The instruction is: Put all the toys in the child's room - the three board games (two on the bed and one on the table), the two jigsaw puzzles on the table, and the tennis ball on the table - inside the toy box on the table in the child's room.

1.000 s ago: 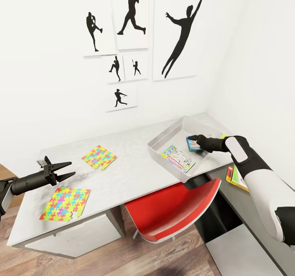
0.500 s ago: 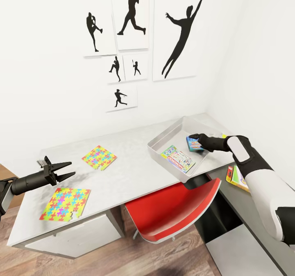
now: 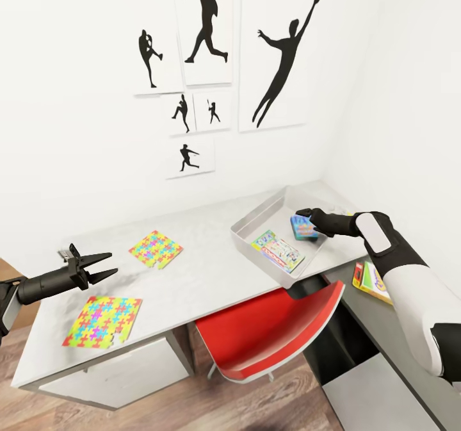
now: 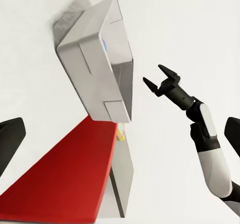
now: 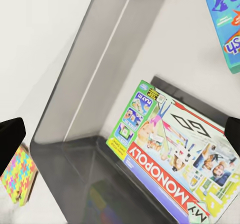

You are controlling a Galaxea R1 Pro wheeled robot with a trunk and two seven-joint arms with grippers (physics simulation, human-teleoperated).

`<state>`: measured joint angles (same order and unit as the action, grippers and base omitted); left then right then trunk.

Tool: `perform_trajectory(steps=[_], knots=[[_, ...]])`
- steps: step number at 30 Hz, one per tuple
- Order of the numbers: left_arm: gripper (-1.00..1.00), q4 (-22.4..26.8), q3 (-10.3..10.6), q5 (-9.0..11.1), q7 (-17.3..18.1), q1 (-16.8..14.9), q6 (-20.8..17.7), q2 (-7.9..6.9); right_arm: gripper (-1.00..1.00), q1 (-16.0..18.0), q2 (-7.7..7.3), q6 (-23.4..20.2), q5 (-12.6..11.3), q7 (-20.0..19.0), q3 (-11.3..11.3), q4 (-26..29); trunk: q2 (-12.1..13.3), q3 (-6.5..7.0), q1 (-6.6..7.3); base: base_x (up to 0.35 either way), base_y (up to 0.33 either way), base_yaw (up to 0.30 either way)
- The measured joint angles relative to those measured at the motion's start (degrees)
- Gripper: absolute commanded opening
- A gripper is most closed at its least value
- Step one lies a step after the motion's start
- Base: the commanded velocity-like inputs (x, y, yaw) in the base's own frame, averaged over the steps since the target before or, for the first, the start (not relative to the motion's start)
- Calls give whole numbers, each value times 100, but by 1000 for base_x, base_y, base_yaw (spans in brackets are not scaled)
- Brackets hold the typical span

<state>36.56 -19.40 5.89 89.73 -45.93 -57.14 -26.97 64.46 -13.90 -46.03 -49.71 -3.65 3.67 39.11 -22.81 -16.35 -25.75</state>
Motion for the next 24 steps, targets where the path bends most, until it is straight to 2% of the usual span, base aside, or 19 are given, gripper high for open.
perform_trajectory(steps=[24], knots=[[100, 0, 0, 0, 0, 0, 0, -9, 100, 0, 6, 0, 0, -1, 4, 0, 0, 229, 0, 0, 0, 0]])
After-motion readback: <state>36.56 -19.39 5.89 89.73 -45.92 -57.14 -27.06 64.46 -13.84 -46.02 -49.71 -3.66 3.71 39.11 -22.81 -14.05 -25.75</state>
